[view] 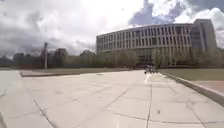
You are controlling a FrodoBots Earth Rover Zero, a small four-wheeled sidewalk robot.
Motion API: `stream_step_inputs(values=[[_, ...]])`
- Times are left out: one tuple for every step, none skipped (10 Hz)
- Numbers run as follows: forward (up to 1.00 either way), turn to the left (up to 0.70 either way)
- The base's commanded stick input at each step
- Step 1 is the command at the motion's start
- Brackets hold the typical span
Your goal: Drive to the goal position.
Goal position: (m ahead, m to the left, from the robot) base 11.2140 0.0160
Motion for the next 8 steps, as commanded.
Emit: stream_step_inputs(values=[[0.7, 0.03], [0.7, 0.03], [0.7, 0.03], [0.7, 0.03], [0.7, 0.03], [0.7, 0.03], [0.7, 0.03], [0.7, 0.03]])
